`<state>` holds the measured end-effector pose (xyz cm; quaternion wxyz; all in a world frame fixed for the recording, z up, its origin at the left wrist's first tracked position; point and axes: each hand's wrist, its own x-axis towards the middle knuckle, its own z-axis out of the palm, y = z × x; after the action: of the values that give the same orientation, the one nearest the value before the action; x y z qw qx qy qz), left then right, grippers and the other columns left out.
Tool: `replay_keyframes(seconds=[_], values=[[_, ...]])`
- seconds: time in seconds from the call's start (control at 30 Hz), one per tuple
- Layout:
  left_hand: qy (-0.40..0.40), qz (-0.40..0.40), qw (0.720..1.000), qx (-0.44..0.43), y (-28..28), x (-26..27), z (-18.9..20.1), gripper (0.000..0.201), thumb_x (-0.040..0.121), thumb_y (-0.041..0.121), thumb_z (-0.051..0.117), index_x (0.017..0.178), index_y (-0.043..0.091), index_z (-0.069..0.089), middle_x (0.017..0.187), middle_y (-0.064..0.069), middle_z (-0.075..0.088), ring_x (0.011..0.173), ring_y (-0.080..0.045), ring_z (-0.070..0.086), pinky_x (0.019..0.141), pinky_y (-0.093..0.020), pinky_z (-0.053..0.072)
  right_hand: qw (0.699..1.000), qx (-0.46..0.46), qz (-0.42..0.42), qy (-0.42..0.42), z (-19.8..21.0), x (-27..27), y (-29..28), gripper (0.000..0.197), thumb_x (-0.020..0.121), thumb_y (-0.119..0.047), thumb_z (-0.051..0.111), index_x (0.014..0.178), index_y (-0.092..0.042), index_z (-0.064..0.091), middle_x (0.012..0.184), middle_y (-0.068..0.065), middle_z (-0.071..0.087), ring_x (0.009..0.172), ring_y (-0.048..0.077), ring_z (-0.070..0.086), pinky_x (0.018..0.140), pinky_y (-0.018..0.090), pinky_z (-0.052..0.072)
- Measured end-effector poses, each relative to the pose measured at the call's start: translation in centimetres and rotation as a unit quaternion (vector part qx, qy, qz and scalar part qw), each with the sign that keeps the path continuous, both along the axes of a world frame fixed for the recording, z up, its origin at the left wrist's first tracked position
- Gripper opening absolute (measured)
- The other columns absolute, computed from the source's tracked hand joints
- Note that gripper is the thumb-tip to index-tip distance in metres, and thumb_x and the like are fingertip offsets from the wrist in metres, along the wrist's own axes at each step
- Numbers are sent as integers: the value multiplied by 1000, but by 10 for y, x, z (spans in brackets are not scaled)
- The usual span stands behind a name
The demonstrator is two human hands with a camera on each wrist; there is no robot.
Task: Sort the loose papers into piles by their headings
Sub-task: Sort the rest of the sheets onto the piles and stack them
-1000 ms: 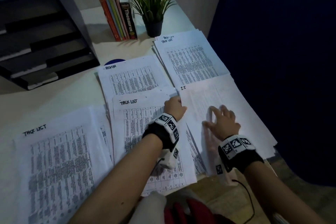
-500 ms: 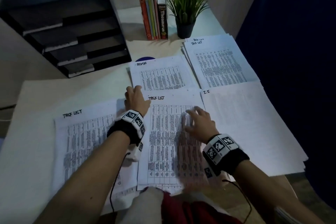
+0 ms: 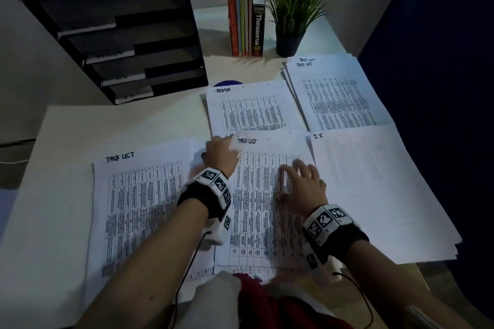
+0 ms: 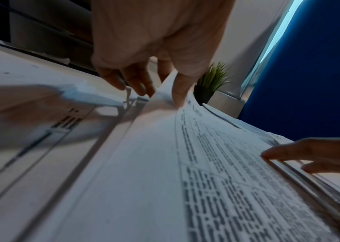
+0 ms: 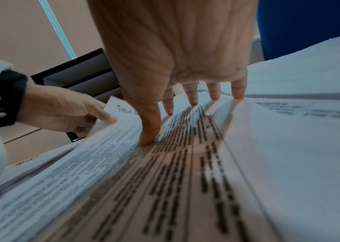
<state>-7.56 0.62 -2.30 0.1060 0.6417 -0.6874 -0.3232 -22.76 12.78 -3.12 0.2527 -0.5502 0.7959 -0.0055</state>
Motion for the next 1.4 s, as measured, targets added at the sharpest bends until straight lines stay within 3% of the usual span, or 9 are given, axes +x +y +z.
replay_keyframes(seconds=[0.2, 0.3, 0.4, 0.57, 0.67, 0.8, 1.0, 1.1, 1.4], values=[[208, 5, 977, -57, 8, 25, 25, 27, 94, 5, 48, 117, -1, 58, 104, -15, 65, 84, -27, 60, 64, -16, 41, 996, -77, -41, -11, 29, 15, -26, 95, 72, -33, 76, 145, -24, 15, 155, 4, 4, 141, 28, 8, 110, 56, 22], [246, 28, 967, -63, 4, 54, 37, 19, 94, 9, 48, 103, 4, 64, 91, -5, 60, 64, -12, 49, 48, -6, 32, 985, -174, 8, -2, 56, 43, -57, 100, 74, -33, 74, 148, -29, 7, 157, -2, -2, 144, 24, -3, 112, 56, 6], [287, 41, 956, -40, -1, 87, 44, 17, 95, 13, 47, 86, 18, 59, 89, -6, 58, 78, -16, 50, 66, -22, 39, 972, -221, 82, -5, 83, 78, -90, 85, 77, -33, 71, 145, -33, 20, 154, -5, 15, 143, 19, 1, 110, 57, -2], [342, 117, 933, 2, -9, 156, 46, 41, 99, 36, 33, 99, 1, 57, 102, -14, 57, 98, -21, 52, 90, -34, 41, 966, -213, 147, -7, 104, 138, -132, 15, 91, -22, 54, 103, -19, 62, 113, -3, 57, 124, 21, 35, 109, 55, 3], [311, 180, 932, 47, -25, 199, 33, 59, 94, 56, 29, 97, 6, 60, 101, -18, 62, 97, -28, 59, 97, -49, 42, 970, -161, 179, -29, 96, 174, -146, 14, 93, -16, 48, 99, -15, 61, 108, 1, 60, 112, 21, 49, 109, 48, 13], [165, 128, 978, 6, -45, 245, 11, 19, 94, 17, 47, 90, 8, 63, 101, -14, 65, 99, -27, 60, 82, -27, 43, 973, -102, 202, -52, 67, 207, -146, 15, 93, -11, 46, 101, -13, 57, 105, 3, 66, 99, 23, 60, 98, 36, 34], [-61, 1, 997, 36, -68, 280, -18, 55, 88, 16, 56, 139, 11, 35, 144, -11, 33, 132, -29, 30, 107, -38, 30, 982, -69, 173, -29, 37, 238, -124, 20, 91, -3, 37, 109, -9, 45, 101, 11, 64, 94, 31, 59, 84, 37, 37], [-95, -63, 993, 38, -72, 281, -21, 60, 87, 20, 58, 140, 16, 33, 142, -9, 37, 131, -29, 32, 106, -40, 32, 981, -47, 187, -25, 23, 247, -114, 19, 93, -7, 39, 112, -9, 43, 103, 10, 65, 92, 31, 59, 78, 35, 37], [-78, -129, 985, -85, -60, 286, -22, 44, 88, 12, 56, 131, 11, 46, 136, -7, 48, 123, -25, 46, 104, -34, 34, 975, -76, 201, 57, -1, 262, -107, 26, 92, -23, 48, 116, -17, 52, 117, 1, 57, 110, 22, 52, 93, 34, 33]])
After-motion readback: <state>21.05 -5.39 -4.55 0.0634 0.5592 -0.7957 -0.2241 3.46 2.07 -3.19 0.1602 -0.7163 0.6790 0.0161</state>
